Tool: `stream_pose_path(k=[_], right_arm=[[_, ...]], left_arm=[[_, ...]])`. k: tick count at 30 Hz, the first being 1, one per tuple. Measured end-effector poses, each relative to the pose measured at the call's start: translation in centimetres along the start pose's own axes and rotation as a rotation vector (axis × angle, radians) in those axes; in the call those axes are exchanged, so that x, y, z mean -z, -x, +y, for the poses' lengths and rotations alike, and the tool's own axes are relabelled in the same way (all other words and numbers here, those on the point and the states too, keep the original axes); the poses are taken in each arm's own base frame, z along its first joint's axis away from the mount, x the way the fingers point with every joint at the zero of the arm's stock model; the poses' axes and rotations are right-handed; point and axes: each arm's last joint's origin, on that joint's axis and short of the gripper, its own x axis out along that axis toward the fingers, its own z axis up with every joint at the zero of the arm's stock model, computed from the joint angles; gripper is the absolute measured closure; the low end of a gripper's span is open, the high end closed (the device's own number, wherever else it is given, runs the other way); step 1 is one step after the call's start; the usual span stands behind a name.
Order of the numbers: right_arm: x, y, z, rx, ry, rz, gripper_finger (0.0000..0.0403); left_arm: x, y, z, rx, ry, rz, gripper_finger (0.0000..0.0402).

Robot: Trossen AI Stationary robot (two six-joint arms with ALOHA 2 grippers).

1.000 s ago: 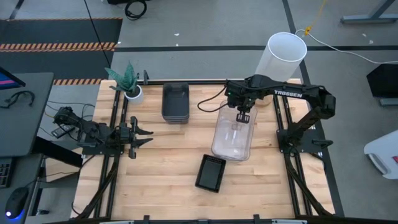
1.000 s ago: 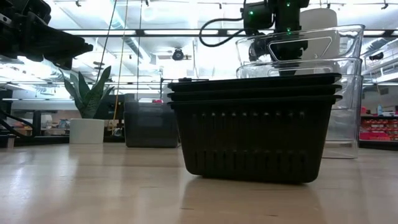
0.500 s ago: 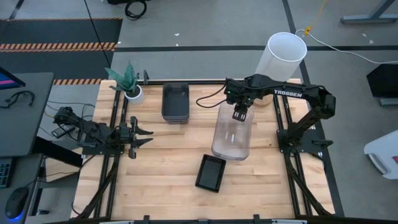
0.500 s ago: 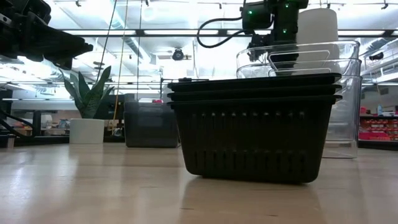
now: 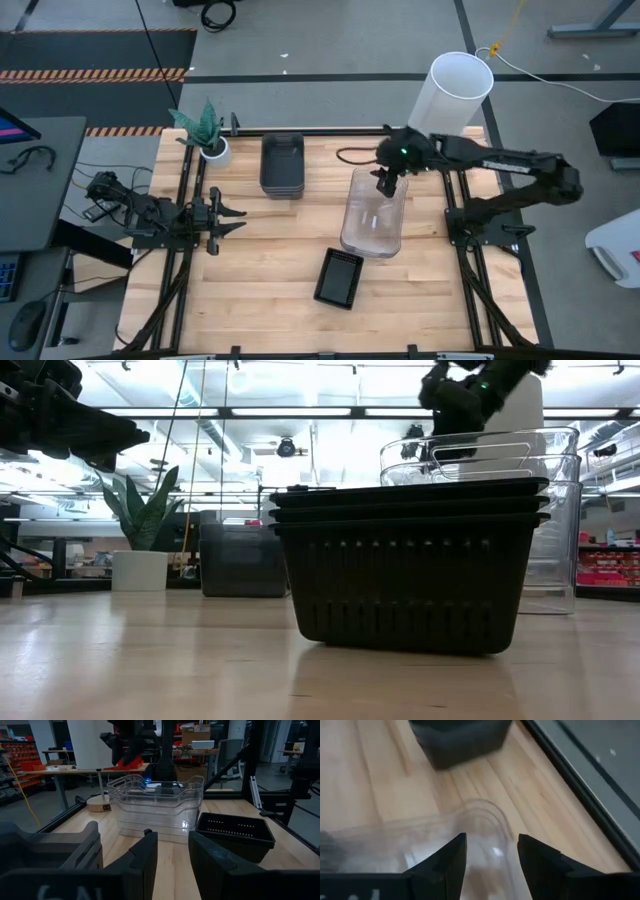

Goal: Stack baskets by color
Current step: Return to Home Position

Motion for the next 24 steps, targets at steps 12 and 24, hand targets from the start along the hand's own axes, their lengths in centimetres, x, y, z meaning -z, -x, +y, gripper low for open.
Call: stream_pose_path(k=[12, 24], right_arm=[[7.7, -0.8, 2.1, -0.172, 0.011, -0.538, 0.0221], [15.5, -3.2, 1.5, -0.240, -0.002, -0.786, 0.0222]], left_arm=[[0.0, 0.0, 0.0, 0.000, 0.000, 0.000, 0.0285], [0.0, 0.0, 0.0, 0.000, 0.000, 0.000, 0.0285]])
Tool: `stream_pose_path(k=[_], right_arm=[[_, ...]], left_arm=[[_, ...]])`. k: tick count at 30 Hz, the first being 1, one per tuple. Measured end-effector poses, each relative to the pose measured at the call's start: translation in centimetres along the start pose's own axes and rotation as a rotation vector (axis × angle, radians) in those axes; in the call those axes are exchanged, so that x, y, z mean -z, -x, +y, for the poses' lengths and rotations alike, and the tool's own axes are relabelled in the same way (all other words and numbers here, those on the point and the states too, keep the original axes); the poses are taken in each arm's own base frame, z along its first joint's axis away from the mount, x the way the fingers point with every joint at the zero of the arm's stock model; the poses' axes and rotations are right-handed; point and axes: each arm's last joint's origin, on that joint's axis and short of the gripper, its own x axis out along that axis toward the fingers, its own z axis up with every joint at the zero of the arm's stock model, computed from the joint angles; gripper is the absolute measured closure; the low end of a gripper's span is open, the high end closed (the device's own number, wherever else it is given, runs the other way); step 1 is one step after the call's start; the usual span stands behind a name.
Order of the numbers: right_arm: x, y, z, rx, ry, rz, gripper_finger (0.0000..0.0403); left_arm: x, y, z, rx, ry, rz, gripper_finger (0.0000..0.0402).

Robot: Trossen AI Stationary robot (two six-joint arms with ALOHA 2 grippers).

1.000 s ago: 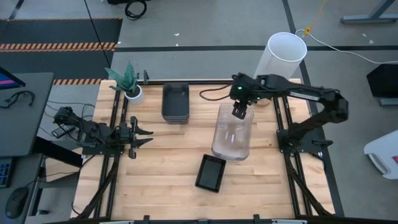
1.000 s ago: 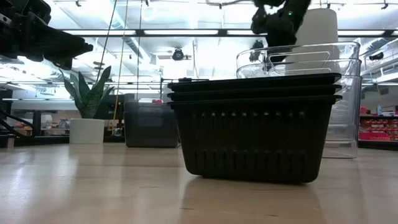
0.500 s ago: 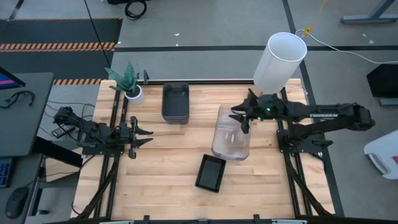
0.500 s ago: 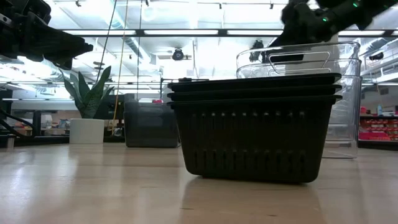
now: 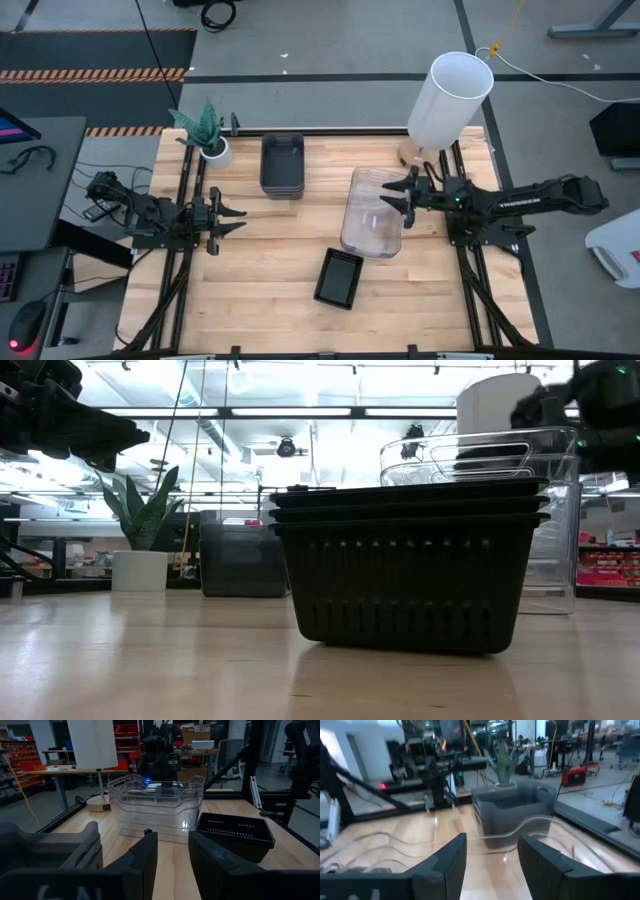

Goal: Stack baskets by color
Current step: Return to Home Position

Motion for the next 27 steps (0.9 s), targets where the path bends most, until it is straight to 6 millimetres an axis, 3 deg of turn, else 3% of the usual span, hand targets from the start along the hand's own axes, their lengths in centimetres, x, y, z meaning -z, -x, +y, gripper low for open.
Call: stream_pose_path(k=[2, 16, 23, 27], right_arm=[[0.9, 0.6, -0.1, 0.000, -0.017, -0.003, 0.0222], [1.3, 2.3, -0.2, -0.026, -0.054, 0.091, 0.0243], [0.0, 3.6, 0.0, -0.098, -0.074, -0.043, 0.0257], [0.0, 4.2, 0.1, -0.167, -0.103, -0.034, 0.0264]], left_arm=[[0.0, 0.0, 0.0, 0.000, 0.000, 0.000, 0.0285], [0.0, 0.0, 0.0, 0.000, 0.000, 0.000, 0.0285], [0.0, 0.0, 0.0, 0.000, 0.000, 0.000, 0.0285], [0.0, 0.0, 0.0, 0.000, 0.000, 0.000, 0.0285]])
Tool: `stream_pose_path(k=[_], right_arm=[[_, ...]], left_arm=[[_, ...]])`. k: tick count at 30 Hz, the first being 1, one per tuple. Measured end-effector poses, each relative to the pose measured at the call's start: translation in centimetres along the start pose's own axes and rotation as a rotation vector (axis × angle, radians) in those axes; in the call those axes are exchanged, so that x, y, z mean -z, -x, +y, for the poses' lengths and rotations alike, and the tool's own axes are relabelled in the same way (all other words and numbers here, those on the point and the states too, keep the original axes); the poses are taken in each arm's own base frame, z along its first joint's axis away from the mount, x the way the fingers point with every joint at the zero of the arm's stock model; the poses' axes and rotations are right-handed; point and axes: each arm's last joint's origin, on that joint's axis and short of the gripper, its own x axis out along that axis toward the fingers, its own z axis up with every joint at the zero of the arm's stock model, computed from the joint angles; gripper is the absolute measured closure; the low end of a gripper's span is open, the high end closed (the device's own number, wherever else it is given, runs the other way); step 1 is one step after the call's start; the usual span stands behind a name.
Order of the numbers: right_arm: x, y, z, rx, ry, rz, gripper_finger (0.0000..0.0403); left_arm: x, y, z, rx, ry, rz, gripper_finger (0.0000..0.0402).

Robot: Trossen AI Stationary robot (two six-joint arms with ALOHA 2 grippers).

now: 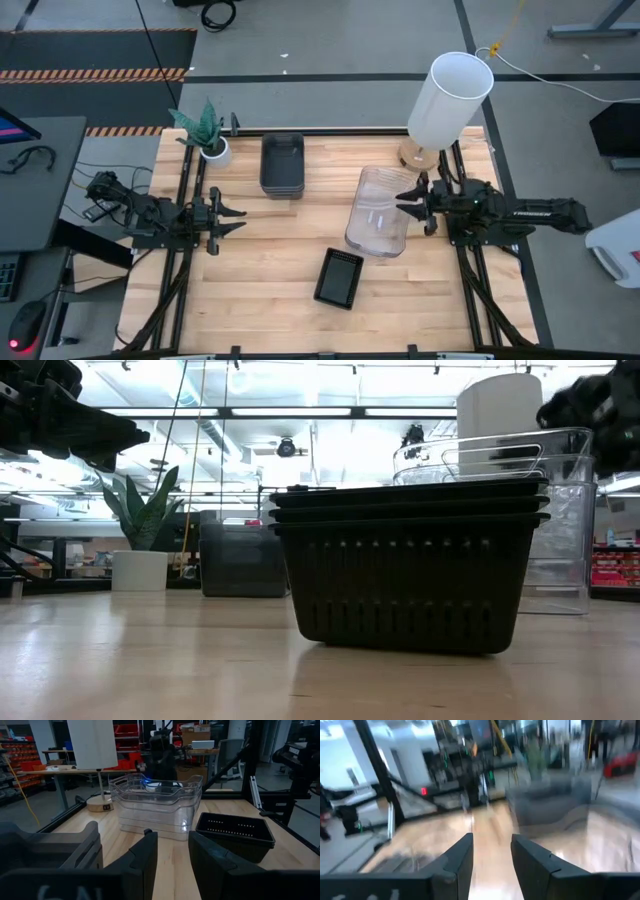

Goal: Stack baskets by color
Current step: Return to Home Position

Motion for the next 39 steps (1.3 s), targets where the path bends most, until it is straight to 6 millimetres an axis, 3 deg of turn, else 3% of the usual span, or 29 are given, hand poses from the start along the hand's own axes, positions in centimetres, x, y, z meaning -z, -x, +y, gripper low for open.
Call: stream_pose_path(k=[3, 11, 18, 22, 28, 39], right_arm=[[1.0, 0.4, -0.2, 0.027, -0.036, 0.103, 0.0274], [-2.1, 1.7, 0.7, -0.021, -0.043, 0.079, 0.0297], [-1.2, 1.7, 0.4, 0.038, -0.041, 0.141, 0.0298], [-0.9, 1.3, -0.1, 0.143, -0.072, 0.026, 0.0298], [0.4, 0.8, -0.3, 0.114, -0.055, 0.011, 0.0298], [-0.3, 0.8, -0.3, 0.127, -0.120, -0.076, 0.0297]], left_arm=[[0.0, 0.0, 0.0, 0.000, 0.000, 0.000, 0.0285], [0.0, 0.0, 0.0, 0.000, 0.000, 0.000, 0.0285], [0.0, 0.0, 0.0, 0.000, 0.000, 0.000, 0.0285], [0.0, 0.0, 0.0, 0.000, 0.000, 0.000, 0.0285], [0.0, 0.0, 0.0, 0.000, 0.000, 0.000, 0.0285], [0.0, 0.0, 0.0, 0.000, 0.000, 0.000, 0.0285]])
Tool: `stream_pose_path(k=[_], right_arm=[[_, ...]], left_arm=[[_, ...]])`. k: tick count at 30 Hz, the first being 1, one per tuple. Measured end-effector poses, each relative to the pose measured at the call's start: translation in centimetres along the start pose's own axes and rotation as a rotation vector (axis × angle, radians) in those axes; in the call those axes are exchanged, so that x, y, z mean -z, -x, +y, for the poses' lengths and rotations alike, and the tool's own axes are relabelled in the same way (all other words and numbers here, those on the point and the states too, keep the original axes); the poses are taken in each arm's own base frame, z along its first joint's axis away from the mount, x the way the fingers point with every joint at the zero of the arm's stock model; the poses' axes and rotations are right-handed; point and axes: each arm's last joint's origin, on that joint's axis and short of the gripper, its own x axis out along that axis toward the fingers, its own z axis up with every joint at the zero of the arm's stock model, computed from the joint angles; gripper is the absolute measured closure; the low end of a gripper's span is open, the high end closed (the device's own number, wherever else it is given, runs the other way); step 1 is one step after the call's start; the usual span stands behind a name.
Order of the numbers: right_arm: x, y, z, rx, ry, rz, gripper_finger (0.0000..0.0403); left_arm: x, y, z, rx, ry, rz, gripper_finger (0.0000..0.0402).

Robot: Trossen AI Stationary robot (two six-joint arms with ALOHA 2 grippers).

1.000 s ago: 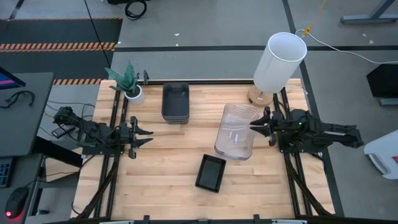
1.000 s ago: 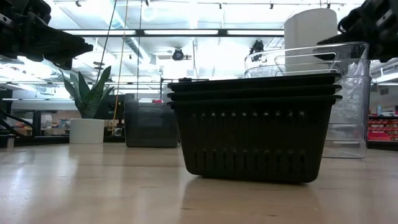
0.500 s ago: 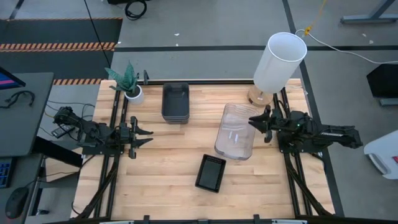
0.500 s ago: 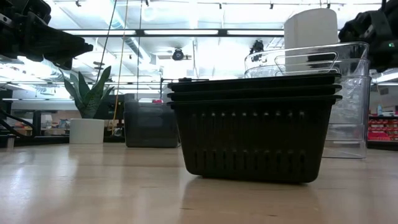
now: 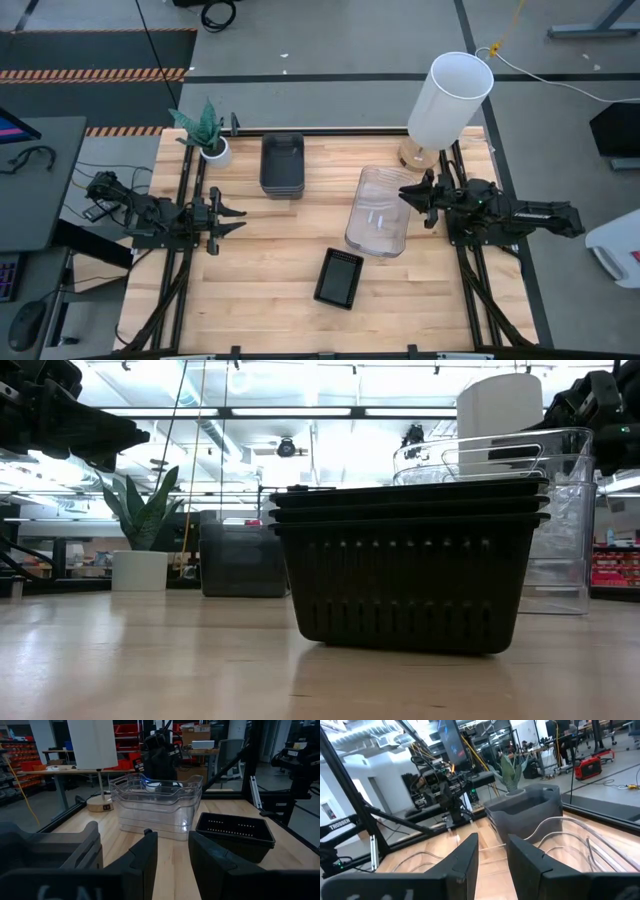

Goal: Stack baskets by color
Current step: Return to Home Position

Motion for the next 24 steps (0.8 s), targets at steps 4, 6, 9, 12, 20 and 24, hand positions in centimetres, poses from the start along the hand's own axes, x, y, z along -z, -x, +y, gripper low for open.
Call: stream_pose_path(k=[4, 6, 9, 12, 20, 24], right_arm=[[0.00, 0.00, 0.00, 0.000, 0.004, 0.000, 0.0296], [0.00, 0.00, 0.00, 0.000, 0.004, 0.000, 0.0296], [0.01, 0.00, 0.00, 0.000, 0.005, 0.001, 0.0296], [0.00, 0.00, 0.00, 0.000, 0.006, 0.000, 0.0296], [0.01, 0.00, 0.00, 0.000, 0.006, 0.001, 0.0296], [0.01, 0.00, 0.00, 0.000, 0.006, 0.001, 0.0296]], left_arm=[[0.00, 0.00, 0.00, 0.000, 0.000, 0.000, 0.0285], [0.00, 0.00, 0.00, 0.000, 0.000, 0.000, 0.0285], [0.00, 0.00, 0.00, 0.000, 0.000, 0.000, 0.0285], [0.00, 0.00, 0.00, 0.000, 0.000, 0.000, 0.0285], [-0.03, 0.00, 0.00, 0.000, 0.004, -0.004, 0.0285], [0.12, -0.08, -0.25, 0.073, 0.049, -0.022, 0.0285]])
